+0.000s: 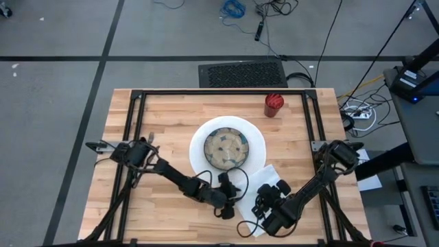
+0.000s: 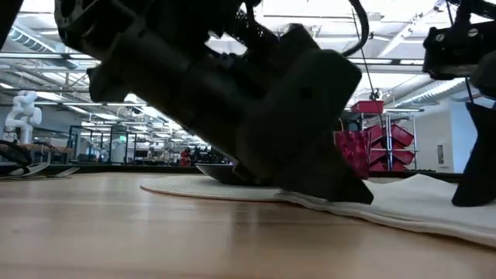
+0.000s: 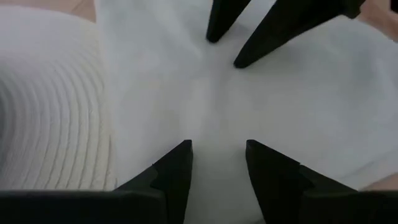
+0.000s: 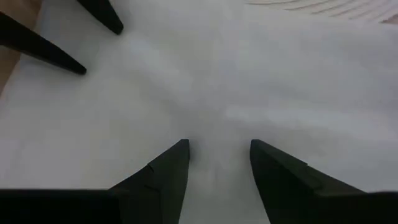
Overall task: Set table place
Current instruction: Fold the white table napkin
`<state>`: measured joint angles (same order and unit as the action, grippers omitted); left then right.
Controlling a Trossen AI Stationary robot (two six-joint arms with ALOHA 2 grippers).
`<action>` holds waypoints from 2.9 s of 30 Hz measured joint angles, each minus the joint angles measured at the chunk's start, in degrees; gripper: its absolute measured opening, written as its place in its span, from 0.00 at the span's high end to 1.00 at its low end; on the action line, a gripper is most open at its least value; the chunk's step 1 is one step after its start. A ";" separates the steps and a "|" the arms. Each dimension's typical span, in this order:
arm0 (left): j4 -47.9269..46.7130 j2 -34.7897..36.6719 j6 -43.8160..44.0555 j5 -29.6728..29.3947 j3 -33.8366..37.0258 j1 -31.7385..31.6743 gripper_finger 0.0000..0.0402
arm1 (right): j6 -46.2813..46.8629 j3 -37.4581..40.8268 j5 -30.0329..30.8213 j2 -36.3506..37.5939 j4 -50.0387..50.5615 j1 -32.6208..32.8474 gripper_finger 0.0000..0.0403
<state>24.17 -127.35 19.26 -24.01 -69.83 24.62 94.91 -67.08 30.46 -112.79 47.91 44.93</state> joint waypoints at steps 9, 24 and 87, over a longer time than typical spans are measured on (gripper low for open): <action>1.20 0.03 5.88 2.70 0.01 1.95 0.65 | 0.46 -4.22 0.36 3.98 11.74 2.13 0.60; 2.65 5.71 4.38 8.36 -0.10 8.68 0.65 | 5.91 -4.54 -2.32 2.00 -3.65 9.33 0.60; 1.26 2.73 -1.26 4.64 -1.30 -2.01 0.65 | 1.05 -2.69 9.30 3.28 5.16 12.20 0.60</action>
<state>25.43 -124.62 18.00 -19.38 -71.13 22.61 95.96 -69.77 39.76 -109.51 53.07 57.13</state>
